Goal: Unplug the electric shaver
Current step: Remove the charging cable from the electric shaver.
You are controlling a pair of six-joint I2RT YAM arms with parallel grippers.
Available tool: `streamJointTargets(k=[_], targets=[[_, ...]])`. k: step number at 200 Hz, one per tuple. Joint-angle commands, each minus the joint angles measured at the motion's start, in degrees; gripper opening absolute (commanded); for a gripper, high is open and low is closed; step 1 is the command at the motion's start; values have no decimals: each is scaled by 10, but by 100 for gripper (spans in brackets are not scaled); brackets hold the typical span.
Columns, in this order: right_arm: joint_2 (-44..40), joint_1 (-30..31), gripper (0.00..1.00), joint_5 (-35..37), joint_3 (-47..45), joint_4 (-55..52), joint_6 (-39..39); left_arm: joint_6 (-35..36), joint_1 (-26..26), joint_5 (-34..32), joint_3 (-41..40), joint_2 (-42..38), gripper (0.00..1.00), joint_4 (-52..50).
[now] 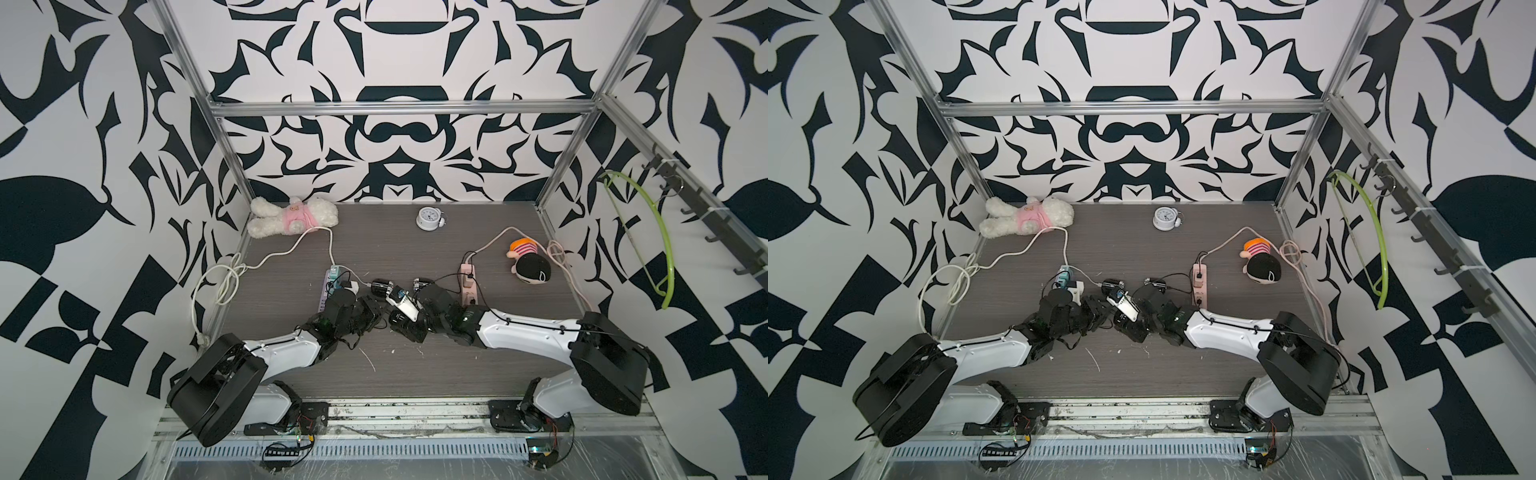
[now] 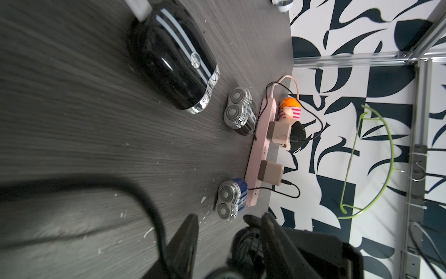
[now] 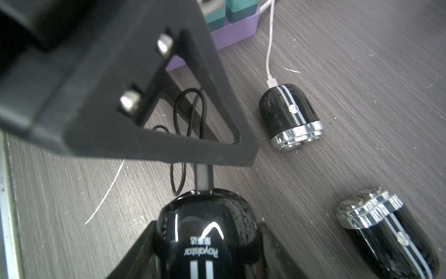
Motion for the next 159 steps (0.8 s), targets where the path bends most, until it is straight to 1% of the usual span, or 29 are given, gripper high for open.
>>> streamJointTargets(k=[1,15,36,58,109,132,159], targets=[[-29,4,0,-9,5,32,8,4,-3,10,12,7,43,24],[-29,3,0,-9,5,32,9,4,-2,8,11,7,39,28],[-29,3,0,-7,5,31,9,4,-3,3,7,3,37,28],[-26,3,0,-7,4,31,10,5,-3,0,5,0,31,27],[-22,3,0,-7,5,29,12,8,-2,-2,3,-3,25,26],[-23,3,0,-5,5,26,12,10,-2,-4,2,-3,19,26],[-27,3,0,-4,3,21,12,15,-2,-8,1,-3,17,26]])
